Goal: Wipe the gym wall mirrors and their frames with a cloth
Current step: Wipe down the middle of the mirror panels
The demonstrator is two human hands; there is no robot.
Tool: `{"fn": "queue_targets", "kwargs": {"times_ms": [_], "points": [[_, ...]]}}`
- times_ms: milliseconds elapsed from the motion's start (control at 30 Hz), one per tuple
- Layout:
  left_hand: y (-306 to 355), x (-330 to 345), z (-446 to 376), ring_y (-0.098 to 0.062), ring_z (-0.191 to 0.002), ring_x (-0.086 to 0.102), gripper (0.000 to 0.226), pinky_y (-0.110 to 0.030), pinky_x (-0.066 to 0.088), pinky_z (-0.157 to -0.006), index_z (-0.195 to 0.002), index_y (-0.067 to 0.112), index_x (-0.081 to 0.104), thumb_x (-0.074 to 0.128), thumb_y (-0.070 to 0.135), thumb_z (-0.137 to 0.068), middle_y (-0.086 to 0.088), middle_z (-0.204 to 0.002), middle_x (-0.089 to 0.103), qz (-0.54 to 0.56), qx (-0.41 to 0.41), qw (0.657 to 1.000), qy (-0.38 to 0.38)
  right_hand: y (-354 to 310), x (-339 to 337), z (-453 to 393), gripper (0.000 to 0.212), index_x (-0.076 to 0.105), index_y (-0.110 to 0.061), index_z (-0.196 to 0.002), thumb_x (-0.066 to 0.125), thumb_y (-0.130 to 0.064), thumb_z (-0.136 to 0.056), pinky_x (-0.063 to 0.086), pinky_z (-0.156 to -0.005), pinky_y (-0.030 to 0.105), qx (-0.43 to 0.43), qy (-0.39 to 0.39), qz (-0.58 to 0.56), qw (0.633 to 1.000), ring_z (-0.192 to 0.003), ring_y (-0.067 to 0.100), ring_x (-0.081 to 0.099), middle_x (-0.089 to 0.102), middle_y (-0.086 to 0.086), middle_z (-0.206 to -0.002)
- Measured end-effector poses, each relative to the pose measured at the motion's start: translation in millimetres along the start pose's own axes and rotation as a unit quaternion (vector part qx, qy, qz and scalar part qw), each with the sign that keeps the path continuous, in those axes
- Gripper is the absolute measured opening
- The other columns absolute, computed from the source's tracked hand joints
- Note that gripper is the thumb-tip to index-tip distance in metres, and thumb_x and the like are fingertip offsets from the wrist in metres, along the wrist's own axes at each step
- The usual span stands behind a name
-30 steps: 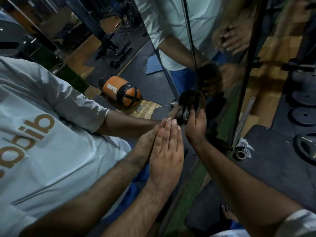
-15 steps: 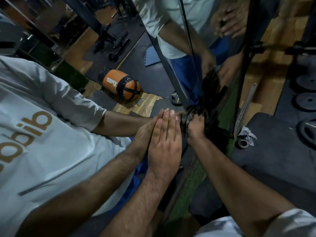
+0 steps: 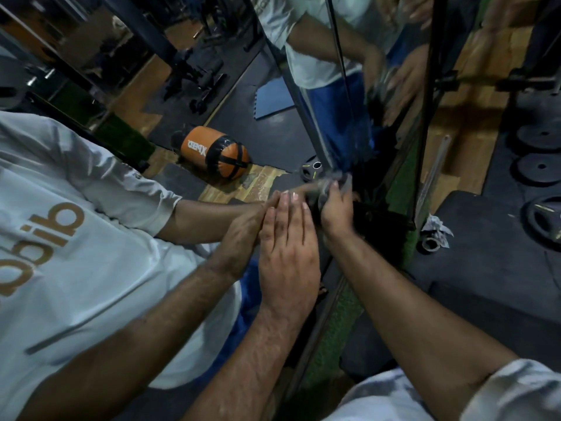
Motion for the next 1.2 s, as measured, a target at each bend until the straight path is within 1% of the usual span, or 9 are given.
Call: {"fn": "queue_targets", "kwargs": {"times_ms": [133, 233, 400, 467, 633, 833, 967, 1100, 1200], "points": [[-2.4, -5.0, 16.0, -0.033, -0.154, 0.021, 0.063, -0.047, 0.011, -0.127, -0.151, -0.002, 0.039, 0.057, 0.013, -0.093, -0.02, -0.16, 0.034, 0.026, -0.009, 1.0, 0.011, -75.6, 17.2, 40.9, 0.061, 0.03, -0.012, -0.161, 0.052, -0.029, -0.107, 0.014, -0.129, 0.033, -0.189, -0.045, 0.026, 0.981, -0.159, 0.021, 0.016, 0.025, 0.006, -0.169], [-9.6, -9.2, 30.2, -0.033, -0.149, 0.034, 0.054, -0.047, 0.02, -0.126, -0.144, -0.001, 0.051, 0.06, 0.007, -0.092, -0.019, -0.153, 0.047, 0.069, -0.008, 0.997, 0.044, -53.6, 7.6, 52.0, 0.056, 0.031, -0.025, -0.159, 0.051, -0.031, -0.108, 0.014, -0.128, 0.027, -0.245, -0.063, 0.078, 0.964, -0.16, 0.015, 0.014, 0.027, -0.01, -0.163], [-26.0, -21.6, 58.2, -0.034, -0.155, 0.013, 0.068, -0.046, 0.0, -0.127, -0.154, -0.002, 0.031, 0.041, 0.022, -0.092, -0.022, -0.164, 0.024, -0.003, -0.025, 1.0, -0.002, 9.0, 3.7, 69.8, 0.063, 0.024, -0.012, -0.164, 0.042, -0.039, -0.11, 0.018, -0.13, 0.039, -0.009, 0.004, 0.035, 0.999, -0.158, 0.025, 0.022, 0.025, 0.01, -0.17], [-28.9, -21.0, 65.5, -0.034, -0.156, 0.001, 0.072, -0.047, -0.009, -0.126, -0.157, -0.003, 0.021, 0.033, 0.027, -0.092, -0.021, -0.167, 0.01, -0.046, -0.014, 0.999, -0.022, -27.1, 16.5, 85.7, 0.067, 0.029, -0.015, -0.163, 0.045, -0.044, -0.105, 0.019, -0.129, 0.039, -0.073, -0.021, 0.043, 0.996, -0.158, 0.023, 0.023, 0.028, 0.008, -0.169], [-35.4, -15.9, 66.4, -0.034, -0.156, 0.008, 0.058, -0.047, -0.004, -0.126, -0.152, -0.001, 0.035, 0.041, 0.02, -0.099, -0.02, -0.166, 0.02, -0.078, 0.009, 0.997, -0.001, -69.1, 24.9, 124.9, 0.06, 0.032, -0.011, -0.161, 0.052, -0.027, -0.107, 0.014, -0.129, 0.029, -0.276, -0.061, 0.076, 0.956, -0.16, 0.02, 0.016, 0.029, 0.007, -0.169], [-40.8, -20.3, 75.9, -0.033, -0.153, 0.024, 0.061, -0.046, 0.002, -0.125, -0.151, 0.001, 0.04, 0.048, 0.016, -0.093, -0.019, -0.159, 0.036, -0.061, 0.053, 0.997, 0.02, 14.5, 7.4, 114.8, 0.067, 0.034, -0.016, -0.161, 0.047, -0.044, -0.101, 0.029, -0.126, 0.043, -0.047, -0.029, 0.02, 0.998, -0.152, 0.027, 0.036, 0.038, 0.011, -0.164], [-52.7, -45.8, 105.1, -0.034, -0.154, 0.022, 0.06, -0.048, 0.003, -0.128, -0.154, 0.001, 0.034, 0.047, 0.011, -0.096, -0.019, -0.161, 0.035, -0.002, 0.027, 0.997, 0.073, -48.9, 26.4, 153.7, 0.062, 0.042, -0.015, -0.157, 0.058, -0.032, -0.1, 0.024, -0.128, 0.042, -0.206, -0.107, 0.01, 0.973, -0.156, 0.027, 0.028, 0.037, 0.01, -0.165], [-72.0, -53.3, 128.2, -0.036, -0.155, 0.009, 0.067, -0.049, -0.007, -0.126, -0.157, 0.0, 0.026, 0.047, 0.022, -0.098, -0.022, -0.165, 0.02, -0.073, 0.019, 0.996, 0.041, -31.6, 20.9, 173.9, 0.058, 0.041, -0.015, -0.157, 0.057, -0.026, -0.102, 0.022, -0.129, 0.039, -0.278, -0.108, 0.031, 0.954, -0.159, 0.022, 0.022, 0.034, 0.001, -0.166], [-74.8, -49.2, 129.3, -0.038, -0.156, 0.003, 0.069, -0.05, -0.016, -0.124, -0.158, -0.001, 0.018, 0.043, 0.024, -0.099, -0.023, -0.167, 0.011, -0.103, 0.019, 0.994, 0.02, 39.5, 6.8, 157.9, 0.074, 0.039, -0.027, -0.158, 0.046, -0.06, -0.093, 0.03, -0.125, 0.036, -0.073, -0.024, 0.022, 0.997, -0.151, 0.02, 0.037, 0.044, 0.004, -0.161]]}}
Point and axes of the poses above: each hand's wrist, its own z-axis away from the middle knuckle, its own x-axis out of the palm, y = z × x, the point moved 5 cm from there along -z, towards the middle knuckle
